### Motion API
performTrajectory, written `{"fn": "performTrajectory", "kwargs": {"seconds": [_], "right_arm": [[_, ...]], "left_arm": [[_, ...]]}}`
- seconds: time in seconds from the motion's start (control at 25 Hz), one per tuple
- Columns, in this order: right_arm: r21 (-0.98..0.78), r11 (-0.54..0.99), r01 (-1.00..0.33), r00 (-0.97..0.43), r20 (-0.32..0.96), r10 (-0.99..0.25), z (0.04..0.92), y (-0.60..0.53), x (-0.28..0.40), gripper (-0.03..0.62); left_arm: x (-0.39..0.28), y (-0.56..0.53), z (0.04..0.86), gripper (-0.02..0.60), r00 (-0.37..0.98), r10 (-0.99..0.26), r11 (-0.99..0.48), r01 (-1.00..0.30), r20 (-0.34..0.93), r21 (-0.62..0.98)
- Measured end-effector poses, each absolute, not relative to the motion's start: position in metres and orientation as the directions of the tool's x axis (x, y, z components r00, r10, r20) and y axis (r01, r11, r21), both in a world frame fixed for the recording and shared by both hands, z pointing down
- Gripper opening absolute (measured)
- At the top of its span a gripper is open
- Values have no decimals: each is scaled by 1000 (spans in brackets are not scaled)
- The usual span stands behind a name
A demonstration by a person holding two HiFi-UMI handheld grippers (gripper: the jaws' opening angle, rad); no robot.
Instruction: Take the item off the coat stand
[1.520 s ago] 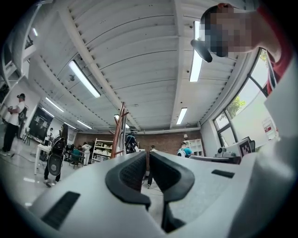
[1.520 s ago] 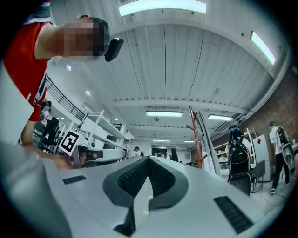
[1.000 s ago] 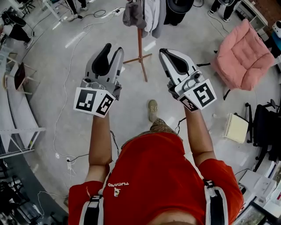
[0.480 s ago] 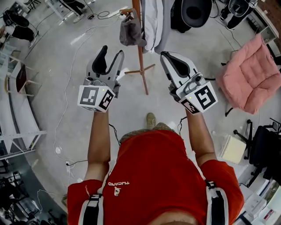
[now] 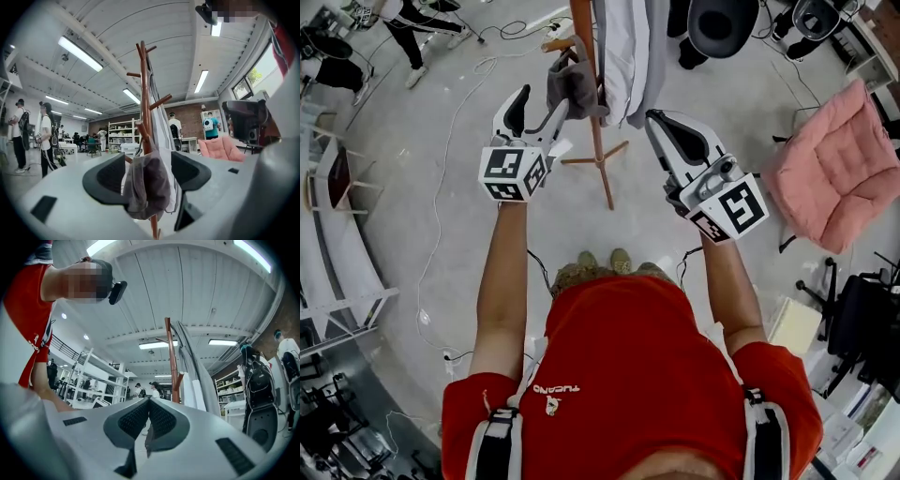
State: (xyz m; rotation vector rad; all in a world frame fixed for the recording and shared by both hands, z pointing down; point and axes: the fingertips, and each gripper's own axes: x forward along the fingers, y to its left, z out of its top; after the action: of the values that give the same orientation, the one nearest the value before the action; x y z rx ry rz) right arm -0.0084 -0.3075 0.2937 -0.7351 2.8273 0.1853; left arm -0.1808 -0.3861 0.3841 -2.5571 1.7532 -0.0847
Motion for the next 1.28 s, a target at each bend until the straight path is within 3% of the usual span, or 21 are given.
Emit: {"fn": "performTrajectory", "kwargs": {"seconds": [0.44,0.48,0.52,0.56,0.64,1.28], "right_arm": [[91,789,-608,-786,-203,-583,296,-332,-6,25],[92,783,-616,-782,-199,-591,296,-332,-6,25],[93,777,-622,-777,-197,-598,296,-332,-5,25],[93,773,-628,-773,-195,-604,296,-332,-5,25],[93,765,-638,-765,-193,-614,295,-332,-3,25],[60,800,-597,-790,-222,-572,292,-317,-18,25]], "left_arm": [[-188,-462,440,296,395,-910,-404,-913,127,-59],[-188,-465,440,257,395,-910,-404,-913,125,-56],[-189,-467,439,151,389,-913,-398,-916,125,-55],[-189,-469,438,85,380,-916,-389,-920,127,-52],[-189,-471,436,29,367,-921,-375,-926,133,-42],[-217,-421,372,18,276,-961,-276,-961,34,-10]]}}
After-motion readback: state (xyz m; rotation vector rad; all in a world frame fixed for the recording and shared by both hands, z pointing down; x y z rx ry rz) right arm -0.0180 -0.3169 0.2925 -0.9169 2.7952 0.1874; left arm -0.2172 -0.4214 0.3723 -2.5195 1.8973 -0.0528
